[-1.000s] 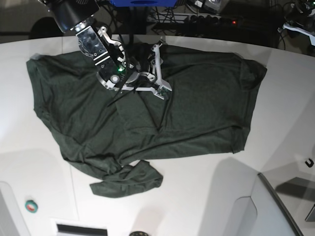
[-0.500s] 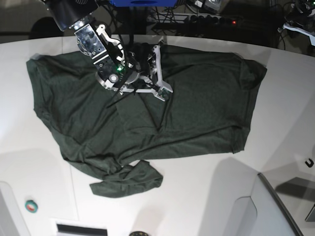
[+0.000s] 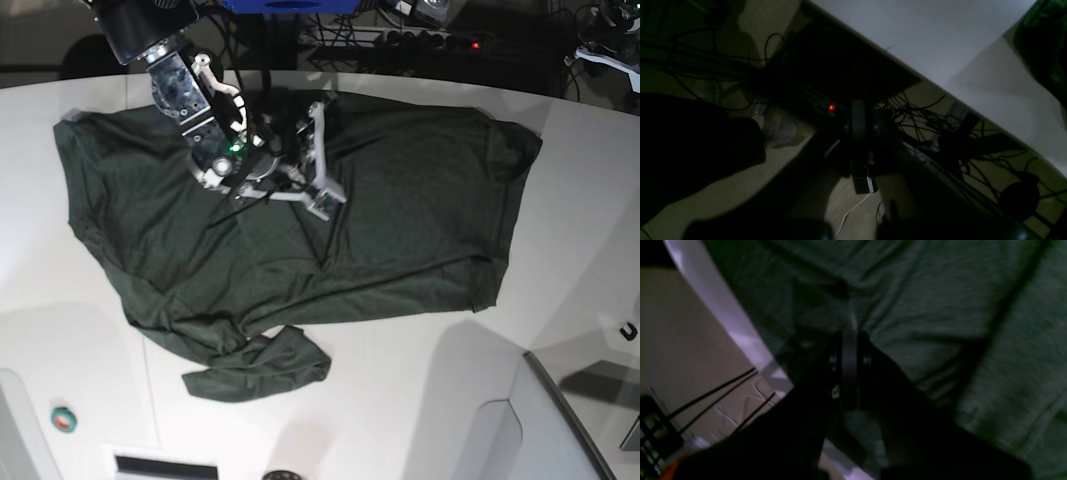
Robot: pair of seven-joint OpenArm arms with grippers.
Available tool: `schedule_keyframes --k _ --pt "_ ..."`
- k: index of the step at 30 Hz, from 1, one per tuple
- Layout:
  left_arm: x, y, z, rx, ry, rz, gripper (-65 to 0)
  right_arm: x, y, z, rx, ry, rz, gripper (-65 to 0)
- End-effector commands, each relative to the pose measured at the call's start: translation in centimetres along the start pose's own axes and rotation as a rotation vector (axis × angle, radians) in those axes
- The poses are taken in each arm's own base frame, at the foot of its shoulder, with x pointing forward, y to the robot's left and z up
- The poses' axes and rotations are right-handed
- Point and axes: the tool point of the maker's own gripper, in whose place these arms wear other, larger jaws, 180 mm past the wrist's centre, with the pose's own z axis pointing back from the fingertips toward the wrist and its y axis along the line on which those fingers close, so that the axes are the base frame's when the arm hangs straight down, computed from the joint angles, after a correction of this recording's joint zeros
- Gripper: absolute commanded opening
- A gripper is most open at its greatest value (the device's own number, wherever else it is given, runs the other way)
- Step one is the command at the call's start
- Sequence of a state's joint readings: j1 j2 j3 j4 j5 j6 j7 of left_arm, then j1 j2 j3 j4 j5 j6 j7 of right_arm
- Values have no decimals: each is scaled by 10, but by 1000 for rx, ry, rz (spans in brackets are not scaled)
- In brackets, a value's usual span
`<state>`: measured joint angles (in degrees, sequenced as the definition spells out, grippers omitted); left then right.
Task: Layout the t-shirt on the table in an organized manner, then fold the t-shirt properly
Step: 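Drag the grasped wrinkle with the right gripper toward the shirt edge, then carry the shirt fabric with the right gripper back to the edge corner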
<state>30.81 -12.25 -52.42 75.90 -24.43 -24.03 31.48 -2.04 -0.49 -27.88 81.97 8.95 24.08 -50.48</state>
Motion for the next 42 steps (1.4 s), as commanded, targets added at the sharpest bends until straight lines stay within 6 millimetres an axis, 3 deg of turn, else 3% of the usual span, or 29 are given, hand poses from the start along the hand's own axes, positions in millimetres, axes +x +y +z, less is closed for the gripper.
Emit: schedule_keyframes --k 1,9,13,18,21,25,27,30,35,38,42 --pt "13 8 5 11 -35 -14 -650 15 -9 7 -17 -47 1 -641" --pt "14 9 5 13 -37 -16 -650 18 -41 17 -74 -76 -73 -641" --pt "14 8 5 11 -36 -17 -650 18 -40 16 -71 -71 -71 -630" --pt "13 7 5 9 -33 -18 -650 12 -36 16 -62 -39 -77 -470" --pt "13 6 4 7 -35 -15 -650 21 -34 28 -77 -85 -64 -447" --pt "15 4 5 3 -41 -20 -650 47 -23 58 -102 -204 -20 -444" --pt "13 -4 2 -15 -34 -31 -650 56 -14 66 -99 -237 10 -443" --pt "13 -18 -3 -47 -32 -38 -650 63 7 60 -62 -229 80 -443" --pt "20 -49 -16 -98 -74 28 -650 50 9 47 -41 -181 68 -447" --pt "17 -66 -20 -126 -83 65 -484 33 4 47 -50 -151 72 -447" --pt "22 -88 -23 -162 -110 90 -462 13 -8 49 -72 -116 56 -447"
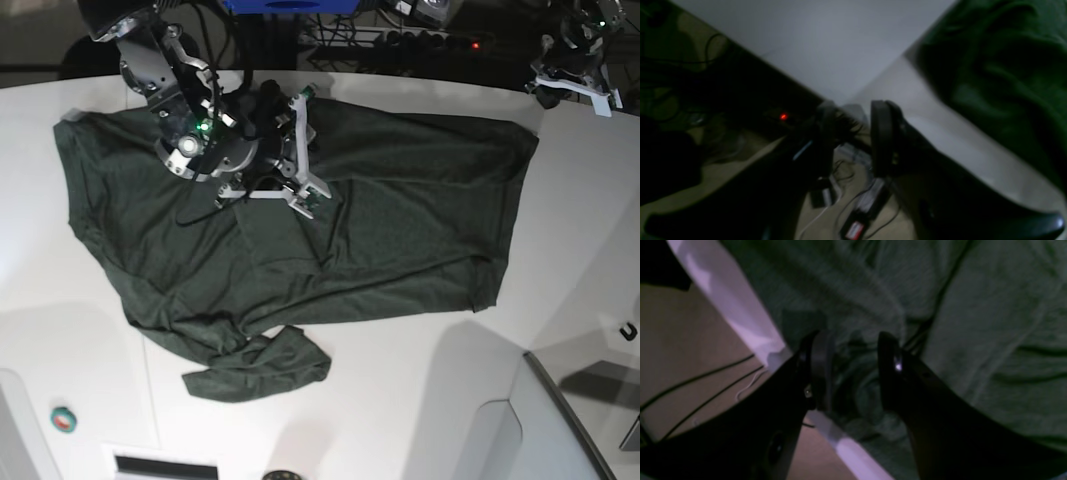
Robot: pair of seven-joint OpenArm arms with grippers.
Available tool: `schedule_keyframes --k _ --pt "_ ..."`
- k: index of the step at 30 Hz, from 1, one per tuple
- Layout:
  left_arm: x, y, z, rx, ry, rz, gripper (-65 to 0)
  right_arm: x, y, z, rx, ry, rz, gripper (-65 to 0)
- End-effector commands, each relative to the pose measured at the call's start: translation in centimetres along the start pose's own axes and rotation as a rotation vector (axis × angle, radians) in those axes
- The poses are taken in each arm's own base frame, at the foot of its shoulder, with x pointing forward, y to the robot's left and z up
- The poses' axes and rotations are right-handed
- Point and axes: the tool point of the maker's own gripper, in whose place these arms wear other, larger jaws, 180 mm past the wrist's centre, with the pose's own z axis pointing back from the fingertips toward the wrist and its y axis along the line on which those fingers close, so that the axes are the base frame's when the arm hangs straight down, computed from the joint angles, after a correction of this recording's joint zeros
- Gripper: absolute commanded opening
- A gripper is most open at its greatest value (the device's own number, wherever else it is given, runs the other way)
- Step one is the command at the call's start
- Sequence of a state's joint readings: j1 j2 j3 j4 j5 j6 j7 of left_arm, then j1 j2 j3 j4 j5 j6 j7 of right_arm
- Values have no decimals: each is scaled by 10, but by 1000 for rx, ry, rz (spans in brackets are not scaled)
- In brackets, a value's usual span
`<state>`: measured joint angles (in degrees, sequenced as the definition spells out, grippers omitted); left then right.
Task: Layout the t-shirt on the table in an organized manner, then fold the t-shirt properly
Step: 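Carry the shirt fabric with the right gripper back to the edge corner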
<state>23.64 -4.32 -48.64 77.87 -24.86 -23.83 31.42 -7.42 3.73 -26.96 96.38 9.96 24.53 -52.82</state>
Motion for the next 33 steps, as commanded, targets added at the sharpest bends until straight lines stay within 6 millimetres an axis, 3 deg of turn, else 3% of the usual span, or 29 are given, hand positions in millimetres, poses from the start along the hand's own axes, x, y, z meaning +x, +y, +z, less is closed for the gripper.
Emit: schedule_keyframes --k 1,4,9,12,22,33 --pt "22 -6 -2 -17 -60 -10 -462 6 -13 7 -35 -33 -8 -447" --pt "25 -18 -8 -44 -65 -4 -449 -3 -24 11 -62 -56 -64 -447" --pt "19 -40 -14 -95 -42 -39 -234 -14 -34 14 -85 -57 -110 -447" --pt "15 -50 -17 -118 -27 -53 -168 -21 -38 15 -93 -40 -95 -447" --pt "11 -55 -19 -127 -23 -41 -169 -24 -40 16 -97 -35 -96 -447" --pt "24 -61 -26 -138 -46 -37 -183 -25 -41 15 -99 -31 -98 -447"
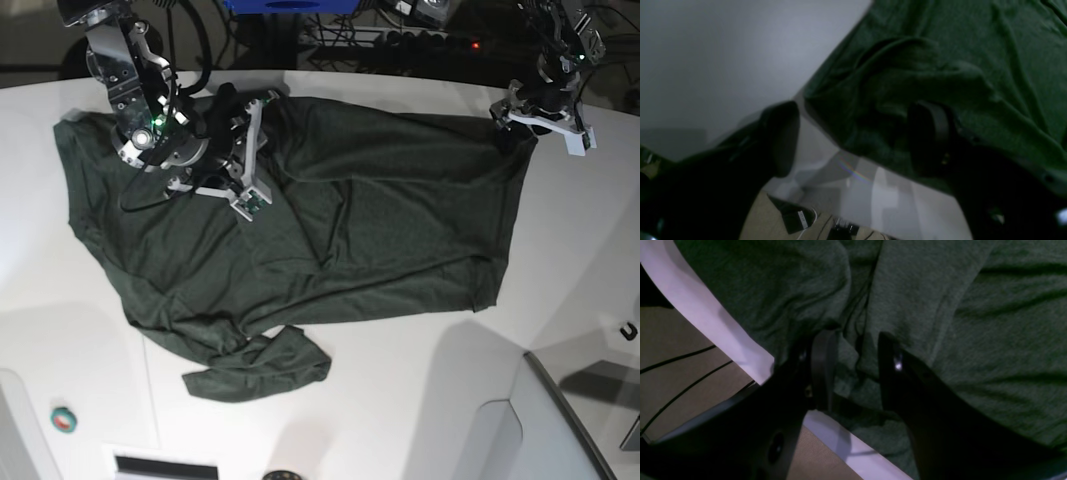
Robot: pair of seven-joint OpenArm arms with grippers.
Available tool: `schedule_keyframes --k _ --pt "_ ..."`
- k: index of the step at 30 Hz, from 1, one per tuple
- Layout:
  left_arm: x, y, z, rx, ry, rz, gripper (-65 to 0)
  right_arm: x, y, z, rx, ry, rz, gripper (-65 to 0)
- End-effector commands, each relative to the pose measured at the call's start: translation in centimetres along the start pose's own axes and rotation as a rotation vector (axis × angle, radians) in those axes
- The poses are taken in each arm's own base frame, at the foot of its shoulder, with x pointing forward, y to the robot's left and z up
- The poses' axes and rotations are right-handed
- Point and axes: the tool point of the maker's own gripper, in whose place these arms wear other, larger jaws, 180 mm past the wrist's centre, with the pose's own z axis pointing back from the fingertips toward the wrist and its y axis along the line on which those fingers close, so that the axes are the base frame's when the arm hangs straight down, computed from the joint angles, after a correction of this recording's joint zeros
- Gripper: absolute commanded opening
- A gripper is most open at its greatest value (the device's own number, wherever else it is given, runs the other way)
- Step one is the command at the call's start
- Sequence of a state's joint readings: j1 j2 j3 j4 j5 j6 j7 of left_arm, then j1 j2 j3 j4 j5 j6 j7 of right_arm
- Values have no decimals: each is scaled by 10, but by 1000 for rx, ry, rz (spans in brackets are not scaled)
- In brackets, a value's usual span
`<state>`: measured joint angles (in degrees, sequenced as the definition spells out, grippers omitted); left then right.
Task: Layout the t-shirt on the table in an organized manner, then fold the t-shirt properly
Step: 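Carry the shirt fabric with the right gripper back to the edge corner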
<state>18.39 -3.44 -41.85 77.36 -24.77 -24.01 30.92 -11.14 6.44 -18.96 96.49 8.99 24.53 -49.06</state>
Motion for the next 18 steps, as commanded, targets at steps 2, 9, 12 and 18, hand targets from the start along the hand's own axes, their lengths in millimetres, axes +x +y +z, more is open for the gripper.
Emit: schedule_keyframes --k 2,9,12,18 --pt "7 4 2 3 -19 -4 -235 12 -3 3 -3 -42 3 -447" --pt "5 32 0 56 -10 48 -327 12 -3 3 -3 -42 3 -447" --pt "5 32 0 57 -9 48 -329 12 -3 3 -3 -42 3 -447" --pt "7 30 -2 52 -13 47 -329 12 -3 3 -3 -42 3 -447"
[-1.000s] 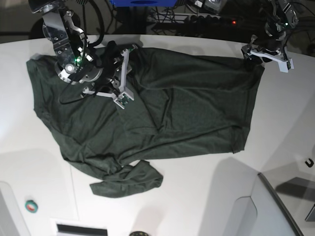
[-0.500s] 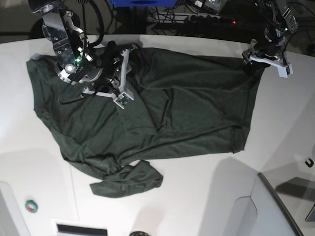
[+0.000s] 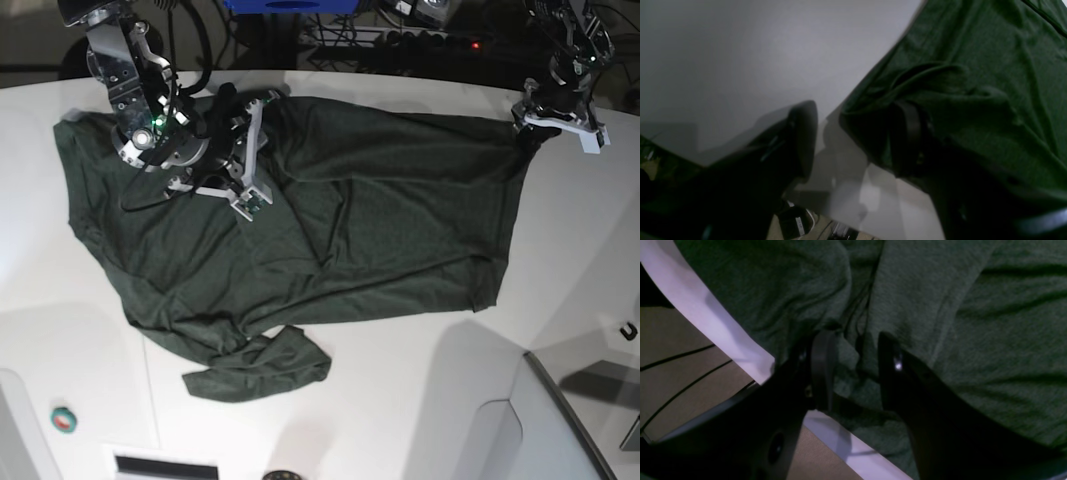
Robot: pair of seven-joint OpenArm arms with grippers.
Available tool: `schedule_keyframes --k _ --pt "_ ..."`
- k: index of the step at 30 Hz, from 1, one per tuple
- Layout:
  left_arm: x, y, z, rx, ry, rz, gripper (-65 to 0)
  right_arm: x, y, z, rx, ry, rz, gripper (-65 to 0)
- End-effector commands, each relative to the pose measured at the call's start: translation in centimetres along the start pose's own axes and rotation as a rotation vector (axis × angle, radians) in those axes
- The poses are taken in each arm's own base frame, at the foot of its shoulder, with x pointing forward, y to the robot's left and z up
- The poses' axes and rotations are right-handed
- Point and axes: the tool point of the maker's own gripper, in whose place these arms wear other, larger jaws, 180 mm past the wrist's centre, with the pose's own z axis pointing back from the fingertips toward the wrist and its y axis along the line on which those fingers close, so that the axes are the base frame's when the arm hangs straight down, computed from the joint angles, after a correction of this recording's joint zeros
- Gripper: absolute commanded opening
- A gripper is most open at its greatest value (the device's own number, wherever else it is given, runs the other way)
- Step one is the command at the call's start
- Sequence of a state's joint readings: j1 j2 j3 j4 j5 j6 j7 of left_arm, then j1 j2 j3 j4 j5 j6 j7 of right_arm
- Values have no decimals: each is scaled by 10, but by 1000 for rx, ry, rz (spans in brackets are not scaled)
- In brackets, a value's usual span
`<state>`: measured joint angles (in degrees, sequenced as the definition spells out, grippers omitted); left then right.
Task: Layout the t-shirt on the table in an organized manner, then fold the t-shirt properly
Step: 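Carry the shirt fabric with the right gripper back to the edge corner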
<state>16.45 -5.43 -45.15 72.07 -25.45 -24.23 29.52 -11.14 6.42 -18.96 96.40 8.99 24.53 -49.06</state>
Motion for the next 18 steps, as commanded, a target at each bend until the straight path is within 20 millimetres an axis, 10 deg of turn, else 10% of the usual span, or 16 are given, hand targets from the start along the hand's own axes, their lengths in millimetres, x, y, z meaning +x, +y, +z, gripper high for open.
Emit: schedule_keyframes --k 1,10,18 --pt "1 1 1 5 9 -13 -329 12 -3 4 -4 -43 4 -447" --pt "0 1 0 4 13 -10 -346 16 -29 33 -101 -202 -151 -447" --pt "-13 6 -2 9 42 17 -650 -39 -122 93 -310 -347 -609 -408"
